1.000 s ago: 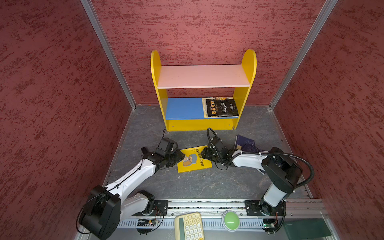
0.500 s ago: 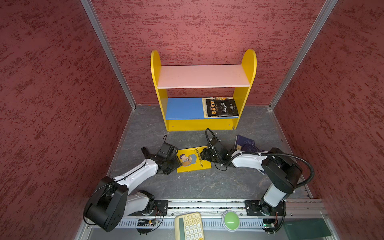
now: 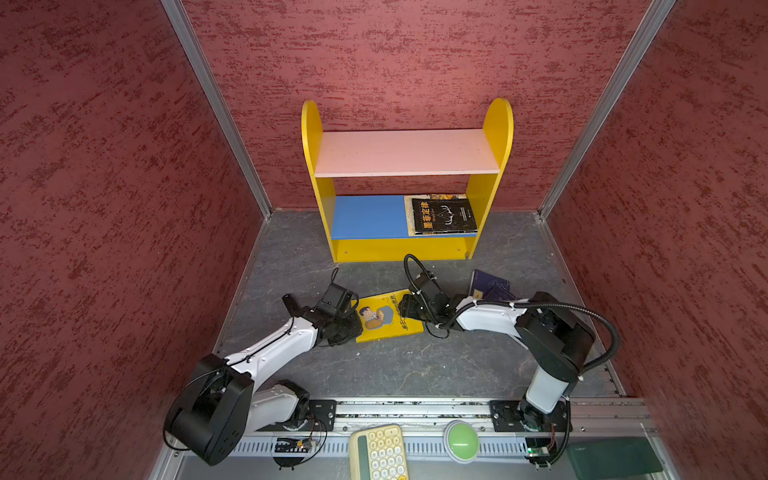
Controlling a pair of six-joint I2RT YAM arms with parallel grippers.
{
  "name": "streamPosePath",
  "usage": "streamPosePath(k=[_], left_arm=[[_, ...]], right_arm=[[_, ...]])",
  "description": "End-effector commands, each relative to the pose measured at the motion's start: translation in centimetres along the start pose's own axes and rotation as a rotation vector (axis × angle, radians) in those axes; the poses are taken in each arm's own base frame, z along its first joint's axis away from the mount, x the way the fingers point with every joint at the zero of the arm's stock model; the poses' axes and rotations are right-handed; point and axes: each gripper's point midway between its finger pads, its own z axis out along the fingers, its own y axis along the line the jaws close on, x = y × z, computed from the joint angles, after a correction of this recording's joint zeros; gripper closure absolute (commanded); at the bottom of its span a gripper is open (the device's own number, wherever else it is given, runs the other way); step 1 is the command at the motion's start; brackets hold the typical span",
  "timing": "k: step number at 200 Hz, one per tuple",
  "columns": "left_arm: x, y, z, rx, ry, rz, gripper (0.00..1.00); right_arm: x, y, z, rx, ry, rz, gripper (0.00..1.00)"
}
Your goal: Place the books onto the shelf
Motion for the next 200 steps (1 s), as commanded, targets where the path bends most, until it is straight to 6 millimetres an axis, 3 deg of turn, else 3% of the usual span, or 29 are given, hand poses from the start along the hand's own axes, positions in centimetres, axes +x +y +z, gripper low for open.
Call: streamPosePath(k=[1, 37, 77, 89, 118, 138, 153, 176, 200], left_arm=[[-2.3, -8.3, -3.3, 0.317, -0.097, 0.117, 0.83], [-2.1, -9.0, -4.2, 0.364, -0.099, 0.109, 1.00], [-1.9, -9.4, -4.5, 0.387, -0.082, 0.075, 1.00], [-1.9, -9.6, -4.8, 0.402, -0.081, 0.065, 1.00], [-2.2, -10.4, -5.4, 0.438, -0.078, 0.042, 1.00], [-2.2, -11.2, -5.5, 0.465, -0.057, 0.032, 1.00], [-2.2, -11.9, -5.5, 0.490, -0.039, 0.030, 1.00], [-2.4, -12.8, -5.3, 0.523, -0.021, 0.023, 1.00], [-2.9, -13.6, -5.5, 0.534, -0.013, 0.030, 1.00]], right_arm=[[3.2, 1.6, 0.9, -0.052, 0.129, -0.010, 0.29], [2.8, 2.0, 0.9, -0.056, 0.119, -0.008, 0.28], [1.1, 1.2, -0.3, 0.002, 0.062, 0.015, 0.17], [-0.1, 0.1, -1.5, 0.054, 0.017, 0.049, 0.02], [-3.0, -4.9, -5.6, 0.194, -0.103, 0.184, 0.01], [-3.6, -7.9, -8.4, 0.225, -0.142, 0.286, 0.01], [-3.6, -8.4, -10.8, 0.171, -0.184, 0.340, 0.01], [-1.7, -9.9, -12.3, 0.088, -0.211, 0.447, 0.01], [-0.9, -9.1, -13.5, -0.092, -0.236, 0.512, 0.01]])
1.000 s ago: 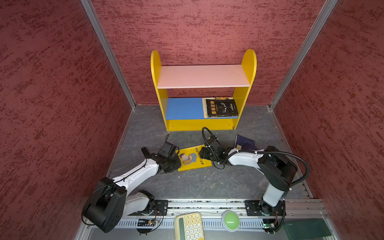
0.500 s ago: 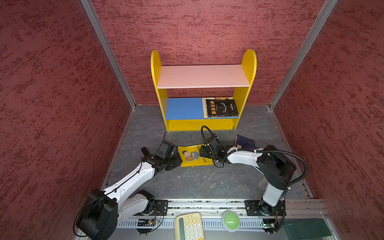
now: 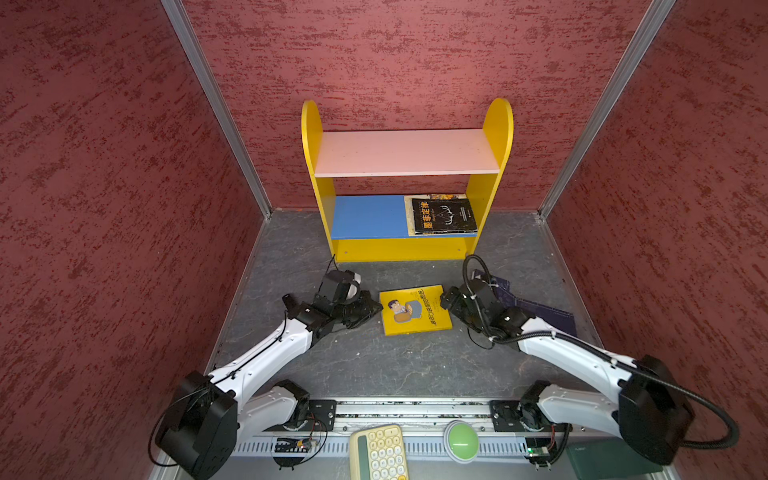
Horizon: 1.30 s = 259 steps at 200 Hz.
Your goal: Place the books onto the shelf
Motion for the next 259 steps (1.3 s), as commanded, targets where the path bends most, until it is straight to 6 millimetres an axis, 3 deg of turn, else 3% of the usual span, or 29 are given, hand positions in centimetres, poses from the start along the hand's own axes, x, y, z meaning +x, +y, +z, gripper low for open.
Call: streamPosePath(k=[1, 30, 71, 85, 96, 116, 151, 203, 233, 259], left_arm=[[-0.9, -2.9, -0.1, 0.088, 0.001, 0.029, 1.00], [-1.0, -3.2, 0.3, 0.076, 0.026, 0.039, 1.00], [-0.5, 1.1, 1.1, -0.093, 0.038, -0.020, 1.00], [-0.4, 2.3, 1.4, -0.138, 0.039, -0.023, 0.76], [-0.7, 2.9, 1.6, -0.161, 0.035, -0.003, 0.44], [-1.7, 3.7, 2.0, -0.222, 0.012, 0.054, 0.32], [-4.0, 3.7, 3.2, -0.288, -0.010, 0.130, 0.27], [-6.3, 2.0, 7.0, -0.314, 0.000, 0.271, 0.20], [-7.4, 2.3, 9.1, -0.344, -0.005, 0.314, 0.19], [-6.8, 3.1, 11.0, -0.365, 0.039, 0.314, 0.20]], right_arm=[[0.8, 0.2, -0.9, -0.122, 0.012, 0.140, 0.01], [1.4, -0.4, -1.8, -0.180, 0.027, 0.261, 0.01], [1.3, -0.2, -0.8, -0.132, 0.020, 0.215, 0.01], [1.4, 0.3, 0.0, -0.116, 0.028, 0.210, 0.01], [1.8, 0.3, 0.7, -0.092, 0.049, 0.236, 0.01], [3.7, -0.2, 1.9, -0.065, 0.102, 0.314, 0.01], [6.0, -1.5, 3.1, -0.004, 0.131, 0.368, 0.01], [6.8, 0.3, 4.1, -0.069, 0.138, 0.425, 0.01], [7.3, 0.6, 4.9, -0.096, 0.152, 0.441, 0.01], [7.1, 1.2, 5.5, -0.132, 0.138, 0.438, 0.01]])
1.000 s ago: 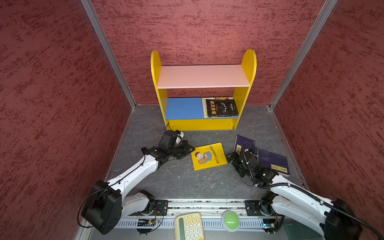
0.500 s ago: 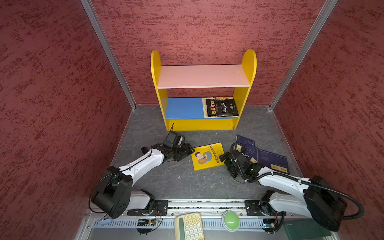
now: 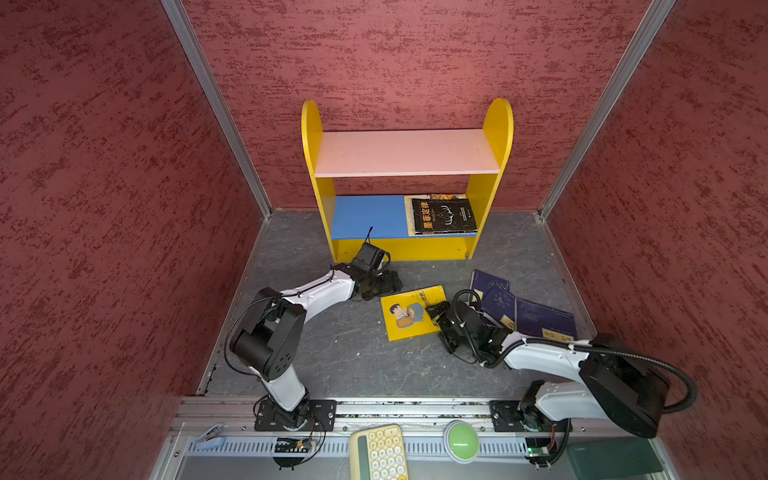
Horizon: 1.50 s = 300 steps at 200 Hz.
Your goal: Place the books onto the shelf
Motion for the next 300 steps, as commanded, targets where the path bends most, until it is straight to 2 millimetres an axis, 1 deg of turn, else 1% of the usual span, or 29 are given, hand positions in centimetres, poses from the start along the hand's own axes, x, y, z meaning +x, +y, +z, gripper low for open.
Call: streamPosePath(k=[1, 24, 35, 41, 42, 45, 73, 94, 130, 141, 159, 171, 180, 190, 196, 222, 241, 252, 267, 285, 300], left_arm=[[-0.2, -0.3, 1.5, -0.020, 0.002, 0.053, 0.20], [1.5, -0.1, 3.2, -0.045, 0.061, 0.040, 0.21], [2.6, -0.1, 3.9, -0.038, 0.097, 0.022, 0.22], [3.1, -0.2, 4.2, -0.030, 0.116, 0.016, 0.22], [3.2, -0.2, 4.3, -0.028, 0.119, 0.015, 0.22], [3.5, -0.3, 4.4, -0.025, 0.126, 0.014, 0.23], [5.3, -1.1, 5.2, 0.021, 0.176, 0.010, 0.24], [5.6, -1.3, 5.3, 0.038, 0.190, 0.001, 0.24], [5.5, -1.5, 4.8, 0.071, 0.197, -0.011, 0.24], [5.5, -1.7, 4.8, 0.094, 0.206, -0.017, 0.25], [5.6, -2.3, 4.9, 0.148, 0.222, -0.025, 0.26], [5.8, -2.6, 5.0, 0.168, 0.232, -0.031, 0.26], [5.8, -2.5, 5.0, 0.172, 0.234, -0.038, 0.26], [5.9, -2.5, 4.9, 0.181, 0.235, -0.045, 0.26], [5.9, -2.4, 4.8, 0.186, 0.235, -0.050, 0.26], [5.8, -2.3, 4.2, 0.218, 0.234, -0.079, 0.26], [5.7, -2.1, 4.0, 0.222, 0.235, -0.091, 0.27], [5.7, -1.8, 4.0, 0.217, 0.234, -0.095, 0.27], [5.8, -1.5, 4.0, 0.208, 0.234, -0.103, 0.28], [5.7, -1.0, 3.9, 0.194, 0.225, -0.117, 0.29], [5.5, -0.5, 3.7, 0.182, 0.213, -0.142, 0.29]], right_arm=[[-0.2, -1.0, 0.7, -0.002, -0.013, 0.022, 0.01], [-0.4, -0.1, 0.9, -0.076, -0.026, 0.023, 0.01], [-0.3, 0.9, 1.0, -0.137, -0.021, 0.015, 0.01], [-0.2, 2.0, 0.8, -0.184, -0.016, 0.012, 0.01], [-0.2, 1.6, 1.1, -0.174, -0.017, 0.009, 0.01], [-0.2, 1.7, 1.3, -0.183, -0.015, 0.006, 0.01], [0.8, 5.5, 1.4, -0.341, 0.021, -0.045, 0.01], [1.4, 7.4, 1.5, -0.418, 0.040, -0.063, 0.02], [2.1, 8.8, 1.3, -0.498, 0.072, -0.082, 0.08], [2.7, 9.1, 1.6, -0.508, 0.105, -0.095, 0.09], [4.3, 10.6, 2.3, -0.557, 0.182, -0.118, 0.12], [5.4, 11.9, 2.5, -0.617, 0.232, -0.121, 0.16], [5.6, 12.6, 2.4, -0.662, 0.247, -0.107, 0.20], [5.4, 12.9, 2.3, -0.697, 0.246, -0.081, 0.21], [5.2, 12.7, 2.3, -0.700, 0.239, -0.075, 0.21], [4.9, 12.3, 2.0, -0.683, 0.216, -0.085, 0.16], [4.9, 13.4, 1.5, -0.709, 0.206, -0.112, 0.16], [4.9, 13.9, 1.3, -0.710, 0.196, -0.121, 0.17], [4.7, 13.9, 1.7, -0.670, 0.178, -0.136, 0.21], [4.1, 12.9, 1.9, -0.611, 0.148, -0.141, 0.25], [3.5, 12.0, 1.7, -0.584, 0.123, -0.131, 0.33]])
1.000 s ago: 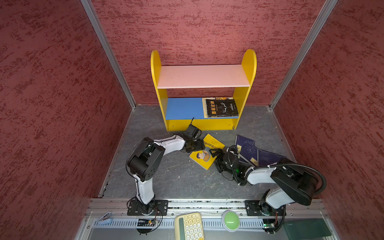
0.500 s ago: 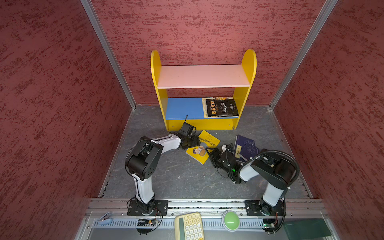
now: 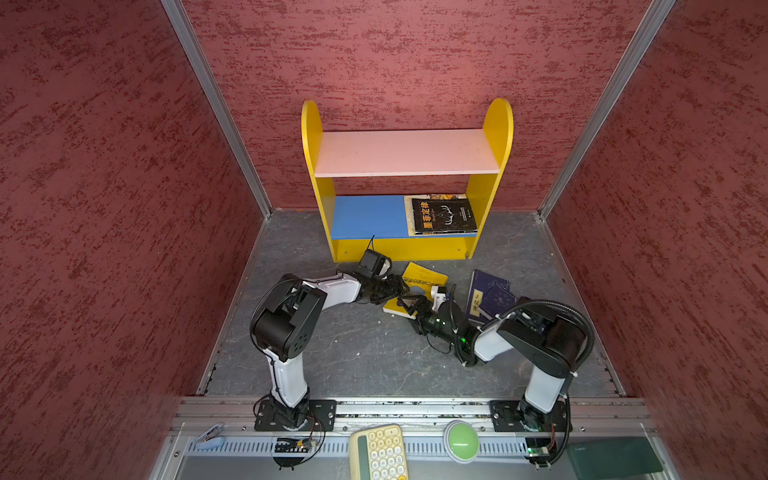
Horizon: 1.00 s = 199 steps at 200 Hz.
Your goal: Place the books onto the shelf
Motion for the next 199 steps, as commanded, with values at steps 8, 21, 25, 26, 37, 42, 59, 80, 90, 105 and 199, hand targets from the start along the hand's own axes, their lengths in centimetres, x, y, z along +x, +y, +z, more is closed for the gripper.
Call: streamPosePath(k=[8, 21, 25, 26, 37, 42, 59, 80, 90, 105, 199], left_arm=[[3.4, 1.2, -0.3, -0.011, 0.111, -0.082, 0.30], [3.1, 1.7, -0.7, -0.016, 0.097, -0.121, 0.30], [2.9, 1.9, -0.9, -0.016, 0.092, -0.133, 0.30], [2.9, 1.9, -0.9, -0.016, 0.090, -0.136, 0.30], [2.5, 2.3, -1.4, -0.018, 0.074, -0.171, 0.29], [2.3, 2.5, -1.6, -0.020, 0.066, -0.188, 0.29], [1.5, 3.0, -2.6, -0.015, 0.033, -0.245, 0.28], [0.8, 3.4, -4.0, 0.008, -0.007, -0.314, 0.28], [0.5, 3.7, -4.8, 0.017, -0.026, -0.345, 0.27], [0.5, 3.9, -6.0, 0.030, -0.050, -0.379, 0.25], [2.9, -0.8, -9.7, 0.281, 0.005, -0.591, 0.12]], right_arm=[[-1.4, 3.9, -0.9, -0.106, -0.071, -0.004, 0.38], [-1.7, 3.2, -1.5, -0.089, -0.088, 0.007, 0.43], [-1.7, 3.1, -1.6, -0.084, -0.090, 0.008, 0.45], [-1.7, 3.0, -1.7, -0.082, -0.092, 0.008, 0.46], [-1.8, 2.6, -1.9, -0.062, -0.098, 0.013, 0.53], [-1.8, 2.2, -1.9, -0.049, -0.098, 0.014, 0.56], [-1.8, 1.6, -2.0, -0.013, -0.099, 0.014, 0.65], [-1.9, 1.4, -2.0, 0.007, -0.102, 0.010, 0.75], [-1.9, 1.2, -2.0, 0.019, -0.104, 0.010, 0.78], [-1.9, 1.2, -1.9, 0.030, -0.107, 0.010, 0.82], [-1.7, 5.9, -1.3, -0.057, -0.079, -0.009, 0.79]])
